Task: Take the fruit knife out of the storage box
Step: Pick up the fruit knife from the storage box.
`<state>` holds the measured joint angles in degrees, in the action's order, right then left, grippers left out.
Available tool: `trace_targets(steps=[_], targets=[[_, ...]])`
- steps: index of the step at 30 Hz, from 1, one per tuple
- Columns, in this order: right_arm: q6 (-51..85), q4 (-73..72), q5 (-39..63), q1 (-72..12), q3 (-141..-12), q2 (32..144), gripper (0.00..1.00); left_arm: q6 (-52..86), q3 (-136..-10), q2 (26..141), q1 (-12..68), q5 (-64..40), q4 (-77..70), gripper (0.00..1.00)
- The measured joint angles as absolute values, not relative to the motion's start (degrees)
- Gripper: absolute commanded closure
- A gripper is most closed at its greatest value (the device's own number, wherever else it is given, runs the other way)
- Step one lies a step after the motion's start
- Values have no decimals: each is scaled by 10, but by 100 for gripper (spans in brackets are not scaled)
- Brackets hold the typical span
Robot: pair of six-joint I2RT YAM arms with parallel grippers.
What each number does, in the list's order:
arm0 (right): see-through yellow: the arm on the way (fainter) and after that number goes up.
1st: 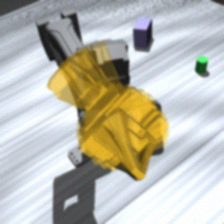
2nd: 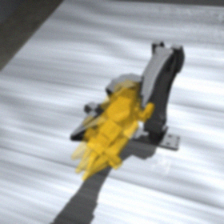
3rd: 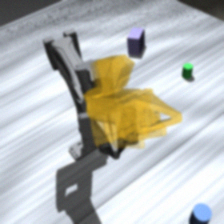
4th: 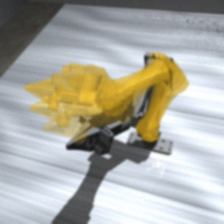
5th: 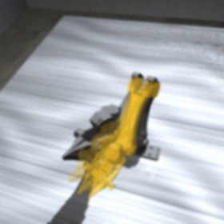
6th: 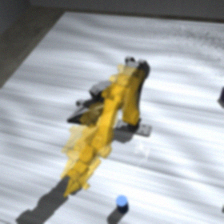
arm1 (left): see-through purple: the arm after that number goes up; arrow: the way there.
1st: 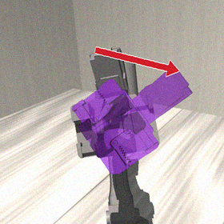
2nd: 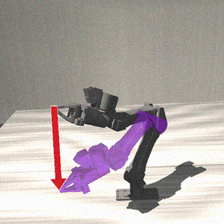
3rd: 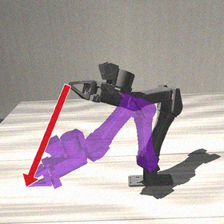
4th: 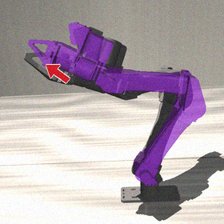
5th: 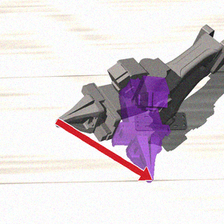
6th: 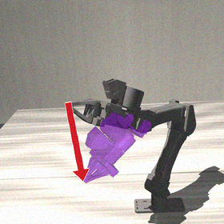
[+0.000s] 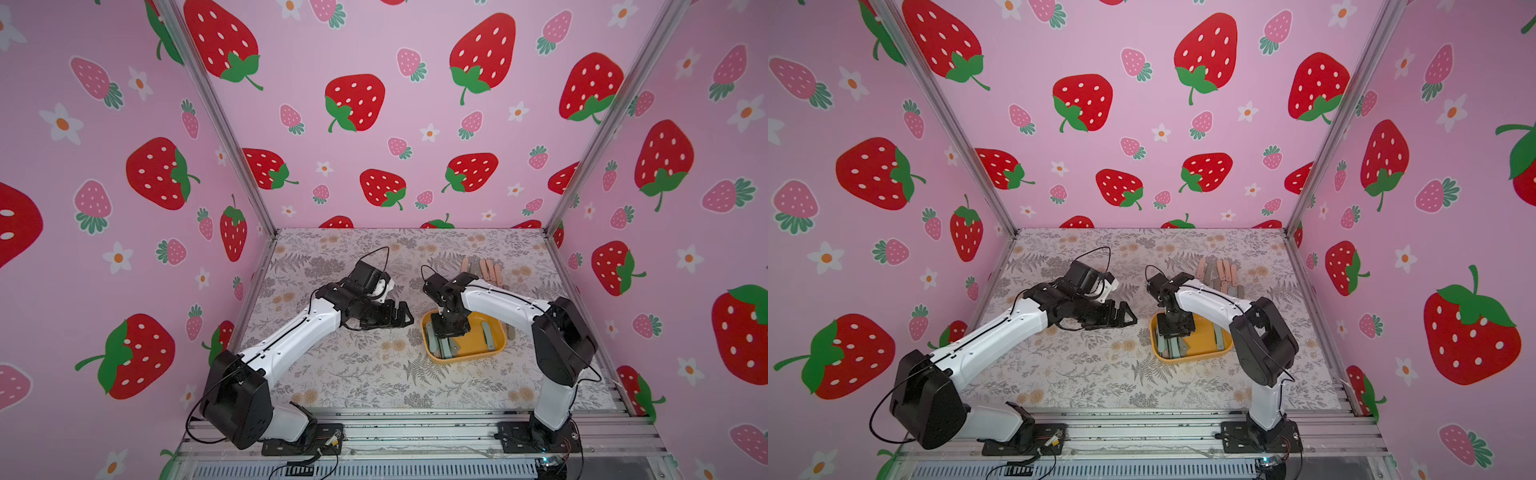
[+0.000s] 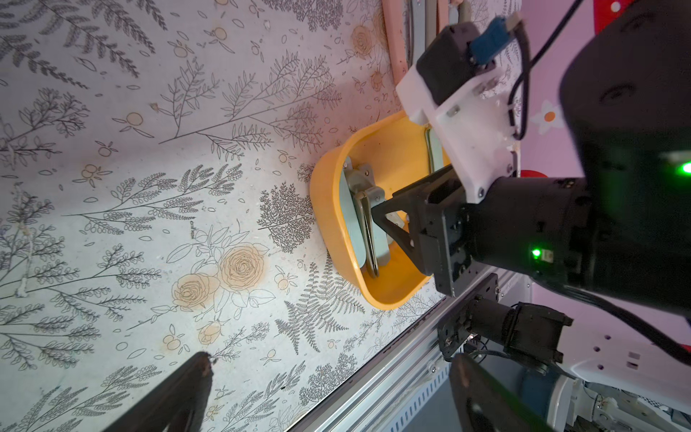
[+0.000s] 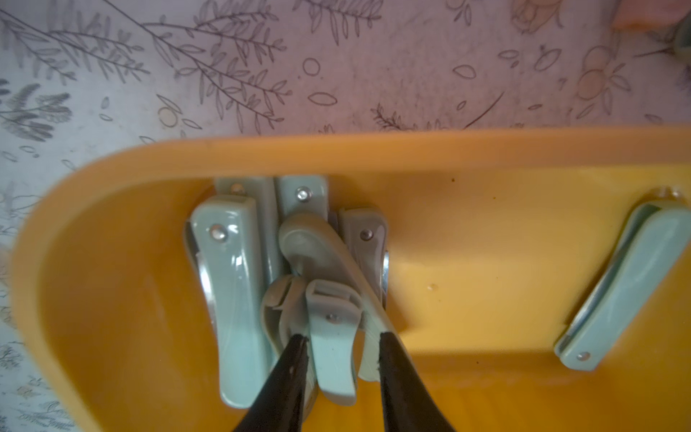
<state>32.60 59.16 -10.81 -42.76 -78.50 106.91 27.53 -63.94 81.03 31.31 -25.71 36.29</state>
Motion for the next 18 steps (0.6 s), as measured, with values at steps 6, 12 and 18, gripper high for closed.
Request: trace_targets(steps=[6,12,18], targets=[[321,587,-115,-427,-785,1099,70,277,-634,804,313,-254,364,1],[317,586,-127,-426,-786,1107,84,277,-634,801,313,-249,364,1],[313,593,-142,-422,-786,1104,87,277,-634,801,313,-246,364,1]])
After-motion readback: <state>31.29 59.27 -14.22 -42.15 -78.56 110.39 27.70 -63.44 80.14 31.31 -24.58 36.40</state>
